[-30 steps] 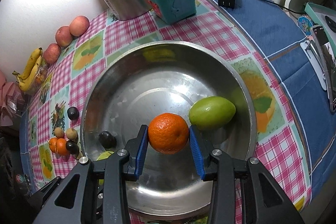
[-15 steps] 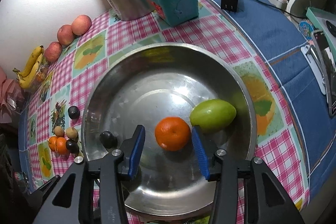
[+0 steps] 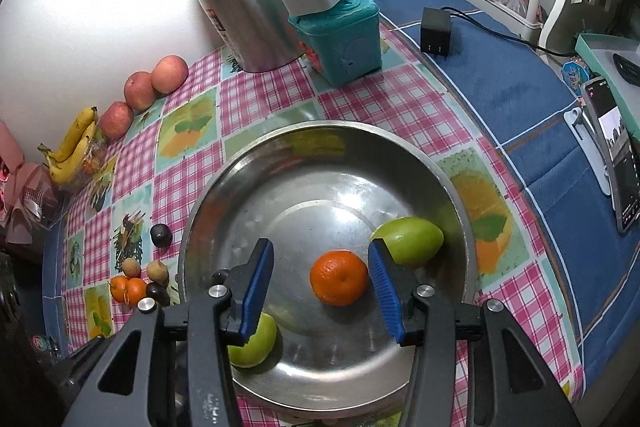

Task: Organize fruits
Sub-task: 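Open the right gripper dropping the orange while the left gripper releases the apple into the bowl, then withdraw both open grippers from the bowl back toward the fruit pile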

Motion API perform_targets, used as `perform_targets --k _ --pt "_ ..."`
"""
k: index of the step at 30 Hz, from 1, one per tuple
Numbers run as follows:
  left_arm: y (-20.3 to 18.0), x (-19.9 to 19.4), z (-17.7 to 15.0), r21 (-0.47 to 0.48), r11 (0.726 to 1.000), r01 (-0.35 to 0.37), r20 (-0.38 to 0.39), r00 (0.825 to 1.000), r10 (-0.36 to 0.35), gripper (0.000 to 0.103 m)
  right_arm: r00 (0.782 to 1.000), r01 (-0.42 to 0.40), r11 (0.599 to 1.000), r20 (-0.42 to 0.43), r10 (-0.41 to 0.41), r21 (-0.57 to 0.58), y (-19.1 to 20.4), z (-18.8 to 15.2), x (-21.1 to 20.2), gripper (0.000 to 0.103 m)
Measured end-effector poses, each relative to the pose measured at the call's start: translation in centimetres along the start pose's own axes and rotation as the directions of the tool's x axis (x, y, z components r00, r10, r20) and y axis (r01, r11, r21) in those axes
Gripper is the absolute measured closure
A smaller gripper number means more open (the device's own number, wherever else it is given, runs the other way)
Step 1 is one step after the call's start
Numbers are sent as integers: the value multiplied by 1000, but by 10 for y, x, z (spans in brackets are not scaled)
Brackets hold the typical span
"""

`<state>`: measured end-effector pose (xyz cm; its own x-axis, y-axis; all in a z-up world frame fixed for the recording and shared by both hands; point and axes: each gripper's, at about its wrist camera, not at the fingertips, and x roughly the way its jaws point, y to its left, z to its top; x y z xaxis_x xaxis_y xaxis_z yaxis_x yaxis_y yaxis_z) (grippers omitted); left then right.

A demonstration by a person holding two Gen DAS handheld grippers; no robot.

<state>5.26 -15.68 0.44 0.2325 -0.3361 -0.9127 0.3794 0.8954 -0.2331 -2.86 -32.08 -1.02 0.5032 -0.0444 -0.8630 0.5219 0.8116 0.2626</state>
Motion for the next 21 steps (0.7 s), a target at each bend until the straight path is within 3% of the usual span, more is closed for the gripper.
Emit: perform_targets --k 9,13,21 --pt "63 -29 11 -194 979 -68 83 993 85 45 1000 -15 999 -2 14 -42 12 -3 -2 53" --pt "86 -40 15 -250 963 -96 99 987 124 45 1000 -30 996 0 30 -80 26 -7 -3 53" --pt "110 -51 15 -310 946 -95 113 984 136 45 999 -42 985 11 44 -168 53 -13 -10 53"
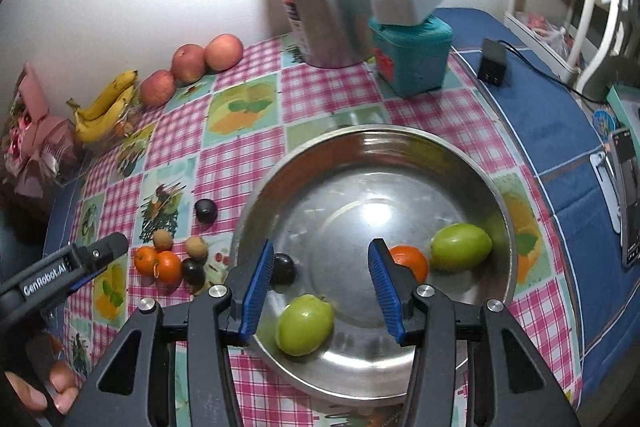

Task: Organize fruits
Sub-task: 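Withdraw both open grippers from the bowl back toward the fruit pile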

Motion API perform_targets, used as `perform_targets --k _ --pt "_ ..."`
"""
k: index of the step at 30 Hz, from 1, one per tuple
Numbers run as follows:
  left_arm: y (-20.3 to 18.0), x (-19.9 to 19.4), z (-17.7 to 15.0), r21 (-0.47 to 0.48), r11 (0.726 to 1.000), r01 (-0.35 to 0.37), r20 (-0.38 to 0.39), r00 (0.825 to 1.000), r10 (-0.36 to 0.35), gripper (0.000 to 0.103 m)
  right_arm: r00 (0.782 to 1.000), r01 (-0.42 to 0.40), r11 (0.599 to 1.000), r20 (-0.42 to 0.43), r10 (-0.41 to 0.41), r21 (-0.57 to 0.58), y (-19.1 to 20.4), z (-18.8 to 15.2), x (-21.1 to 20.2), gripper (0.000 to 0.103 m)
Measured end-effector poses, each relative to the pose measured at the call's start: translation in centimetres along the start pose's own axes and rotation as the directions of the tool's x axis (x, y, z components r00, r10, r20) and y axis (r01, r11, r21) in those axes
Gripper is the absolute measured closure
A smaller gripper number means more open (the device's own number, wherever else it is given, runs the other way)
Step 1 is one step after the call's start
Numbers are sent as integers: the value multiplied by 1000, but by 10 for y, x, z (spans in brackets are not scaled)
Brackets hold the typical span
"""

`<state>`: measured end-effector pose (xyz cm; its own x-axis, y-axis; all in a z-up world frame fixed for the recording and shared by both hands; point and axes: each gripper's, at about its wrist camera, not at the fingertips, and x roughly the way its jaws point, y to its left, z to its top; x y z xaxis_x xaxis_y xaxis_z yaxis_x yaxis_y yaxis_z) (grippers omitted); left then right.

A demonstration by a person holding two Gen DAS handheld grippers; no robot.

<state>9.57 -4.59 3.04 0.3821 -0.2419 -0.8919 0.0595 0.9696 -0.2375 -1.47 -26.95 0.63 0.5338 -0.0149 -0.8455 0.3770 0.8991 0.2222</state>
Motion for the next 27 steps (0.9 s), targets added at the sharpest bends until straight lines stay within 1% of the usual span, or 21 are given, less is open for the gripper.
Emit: perform_targets --k 9,13,14,15,16,17,18,19,21,22,24,27 --pt "-3 0 -1 8 1000 0 -6 1000 0 45 1000 7 1000 -3 -7 -18 3 0 1 53" --pt "-4 5 -2 12 1000 -8 -23 1000 9 45 1000 9 1000 -5 -9 -19 3 -1 1 53" --pt "-4 7 -2 13 1000 -11 -30 999 11 43 1000 11 1000 -6 -11 -19 3 -1 2 53" --pt "-4 9 -3 15 1000 -16 -39 999 17 35 1000 13 1000 -7 -14 -19 3 -2 3 53" --pt "-4 11 -3 17 1000 -24 -48 999 25 26 1000 15 1000 -6 -15 -20 3 -2 4 51" --pt "-3 14 -5 16 999 -29 -56 998 30 21 1000 16 1000 -4 -16 -21 2 -2 5 40" --pt "-2 17 -6 13 999 -32 -62 998 33 11 1000 18 1000 -2 -18 -21 2 -3 6 29" --pt "-1 21 -7 9 999 -37 -73 997 37 4 1000 20 1000 1 -20 -21 2 -3 7 26" --pt "1 25 -9 3 999 -49 -81 996 49 0 1000 28 999 6 -27 -23 1 -5 9 19" --pt "1 26 -9 3 998 -58 -80 995 58 0 999 32 999 6 -32 -24 1 -5 11 17" --pt "2 27 -10 6 997 -76 -75 994 76 0 999 42 999 10 -42 -20 0 -5 12 5" --pt "3 27 -9 19 995 -100 -64 993 101 0 999 50 999 16 -50 -13 -3 -5 13 5"
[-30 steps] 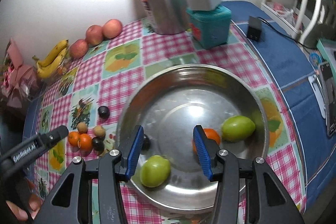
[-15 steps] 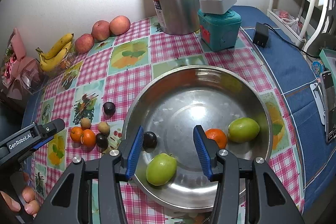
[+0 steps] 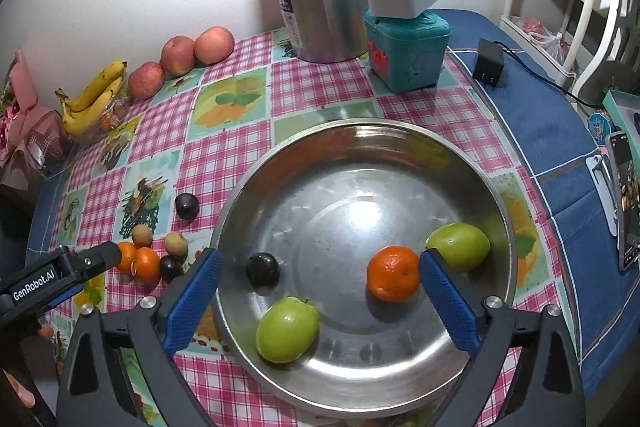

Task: Organize fruits
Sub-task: 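Withdraw both open grippers from the bowl back toward the fruit pile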

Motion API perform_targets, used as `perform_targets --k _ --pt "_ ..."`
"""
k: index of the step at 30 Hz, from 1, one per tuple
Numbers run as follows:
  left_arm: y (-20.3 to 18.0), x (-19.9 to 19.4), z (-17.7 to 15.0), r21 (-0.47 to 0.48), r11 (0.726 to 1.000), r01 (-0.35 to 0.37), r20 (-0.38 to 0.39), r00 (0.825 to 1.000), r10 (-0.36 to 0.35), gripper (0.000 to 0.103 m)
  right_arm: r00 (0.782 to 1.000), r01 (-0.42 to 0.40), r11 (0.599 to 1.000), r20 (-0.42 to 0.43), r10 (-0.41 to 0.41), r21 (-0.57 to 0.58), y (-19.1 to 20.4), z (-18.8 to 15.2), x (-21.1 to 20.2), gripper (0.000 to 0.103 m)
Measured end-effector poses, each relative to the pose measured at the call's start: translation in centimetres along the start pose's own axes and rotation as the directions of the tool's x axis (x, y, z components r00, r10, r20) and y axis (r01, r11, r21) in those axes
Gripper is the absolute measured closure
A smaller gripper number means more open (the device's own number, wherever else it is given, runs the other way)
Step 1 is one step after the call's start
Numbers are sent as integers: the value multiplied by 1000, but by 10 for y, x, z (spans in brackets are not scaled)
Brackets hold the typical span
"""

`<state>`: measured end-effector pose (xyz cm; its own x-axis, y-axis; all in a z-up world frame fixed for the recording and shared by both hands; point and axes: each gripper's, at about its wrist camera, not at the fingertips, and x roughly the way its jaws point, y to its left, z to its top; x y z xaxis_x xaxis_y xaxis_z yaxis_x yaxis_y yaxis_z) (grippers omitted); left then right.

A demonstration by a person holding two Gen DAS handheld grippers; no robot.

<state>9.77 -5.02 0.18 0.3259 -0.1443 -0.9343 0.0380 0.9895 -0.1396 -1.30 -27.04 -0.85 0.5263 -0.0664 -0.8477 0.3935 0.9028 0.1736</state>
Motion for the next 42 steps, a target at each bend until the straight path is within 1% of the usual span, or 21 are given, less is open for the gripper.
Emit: perform_targets --k 6,10,13,16,20,23,25,27,28,30,31,34,37,42 --pt "-2 -1 1 18 1000 -11 12 1000 11 0 1000 -3 1000 16 3 21 -4 1 -1 5" --pt "-4 -3 3 40 999 -25 37 999 23 0 1000 -6 1000 22 6 21 -3 0 0 5" --pt "-6 -8 6 62 997 -41 79 996 36 0 999 -14 1000 33 13 22 -2 1 -1 5" --pt "-7 -14 10 85 996 -41 135 990 29 0 999 -15 1000 44 14 28 -1 2 -3 5" --pt "-6 -20 17 92 996 -5 181 983 -12 0 998 -26 999 59 23 41 0 3 -3 5" --pt "-2 -18 23 94 995 36 170 984 -52 0 997 -14 1000 73 12 21 4 3 -4 5" --pt "3 -13 27 84 993 88 136 986 -99 0 997 -8 1000 73 7 16 7 4 -3 5" --pt "6 -10 29 72 990 120 119 985 -128 0 999 -1 1000 54 0 13 9 5 0 5" --pt "6 -9 29 72 990 122 123 984 -130 0 999 5 1000 48 -5 10 11 5 2 5" --pt "7 -8 31 94 991 100 137 984 -113 0 999 16 1000 34 -16 3 14 6 7 5" --pt "7 -7 32 105 991 87 146 984 -102 0 1000 25 1000 14 -25 0 16 6 11 5" --pt "8 -6 33 120 989 90 155 982 -109 1 1000 30 1000 -1 -31 -7 21 6 19 5" --pt "7 -6 35 138 987 82 171 980 -105 1 998 60 997 18 -59 -42 28 6 22 5" --pt "10 -11 40 139 987 81 202 973 -109 1 996 75 994 58 -70 -83 41 7 23 5"
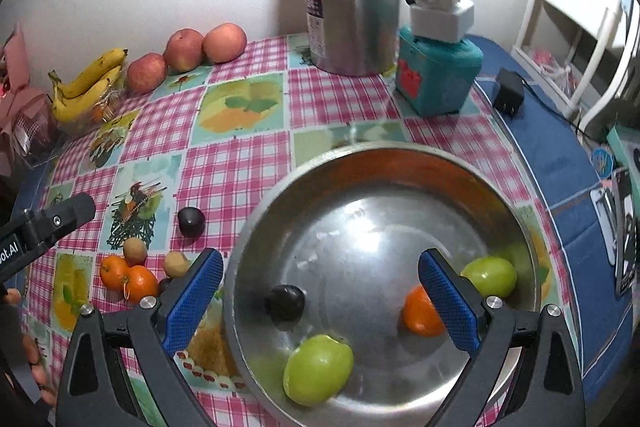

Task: Organize fruits
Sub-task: 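Withdraw both open grippers from the bowl back toward the fruit pile, then close the right gripper on a dark plum while the left gripper closes on a brown kiwi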

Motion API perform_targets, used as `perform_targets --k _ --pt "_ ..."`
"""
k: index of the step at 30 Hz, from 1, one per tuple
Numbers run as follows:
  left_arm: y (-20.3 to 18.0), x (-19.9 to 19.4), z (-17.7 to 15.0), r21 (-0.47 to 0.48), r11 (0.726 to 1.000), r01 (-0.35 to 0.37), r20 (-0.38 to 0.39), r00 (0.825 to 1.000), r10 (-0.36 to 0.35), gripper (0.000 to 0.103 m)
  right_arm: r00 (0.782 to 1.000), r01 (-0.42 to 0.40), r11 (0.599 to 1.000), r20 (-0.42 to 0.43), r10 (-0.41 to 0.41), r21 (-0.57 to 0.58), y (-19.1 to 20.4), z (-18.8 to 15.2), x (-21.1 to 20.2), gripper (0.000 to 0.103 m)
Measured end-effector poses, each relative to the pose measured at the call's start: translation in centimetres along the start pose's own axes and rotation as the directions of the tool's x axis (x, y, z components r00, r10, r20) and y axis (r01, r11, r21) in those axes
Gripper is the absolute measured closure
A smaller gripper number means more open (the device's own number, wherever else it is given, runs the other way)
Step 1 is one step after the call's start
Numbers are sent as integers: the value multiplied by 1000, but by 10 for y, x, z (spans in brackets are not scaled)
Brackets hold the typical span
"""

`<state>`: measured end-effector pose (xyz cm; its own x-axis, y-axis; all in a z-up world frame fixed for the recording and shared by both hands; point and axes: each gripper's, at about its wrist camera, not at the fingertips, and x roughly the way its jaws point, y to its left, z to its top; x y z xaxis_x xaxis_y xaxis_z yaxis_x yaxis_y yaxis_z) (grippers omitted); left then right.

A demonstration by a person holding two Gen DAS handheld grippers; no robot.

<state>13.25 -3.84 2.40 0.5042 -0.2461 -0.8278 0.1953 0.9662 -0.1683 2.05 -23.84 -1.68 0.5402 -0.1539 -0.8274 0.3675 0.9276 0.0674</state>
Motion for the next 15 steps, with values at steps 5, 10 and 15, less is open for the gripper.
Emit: perform_targets --k 5,10,15 --pt "14 -4 6 -24 999 -28 0 1000 28 1 1000 -9 1000 27 10 -18 11 6 -2 5" --pt "38 -7 12 -72 995 -62 -3 998 62 1 997 -69 997 26 70 -29 25 11 -4 5" --pt "61 -8 14 -138 988 -64 -14 998 63 1 992 -127 990 16 128 -54 47 15 -5 5"
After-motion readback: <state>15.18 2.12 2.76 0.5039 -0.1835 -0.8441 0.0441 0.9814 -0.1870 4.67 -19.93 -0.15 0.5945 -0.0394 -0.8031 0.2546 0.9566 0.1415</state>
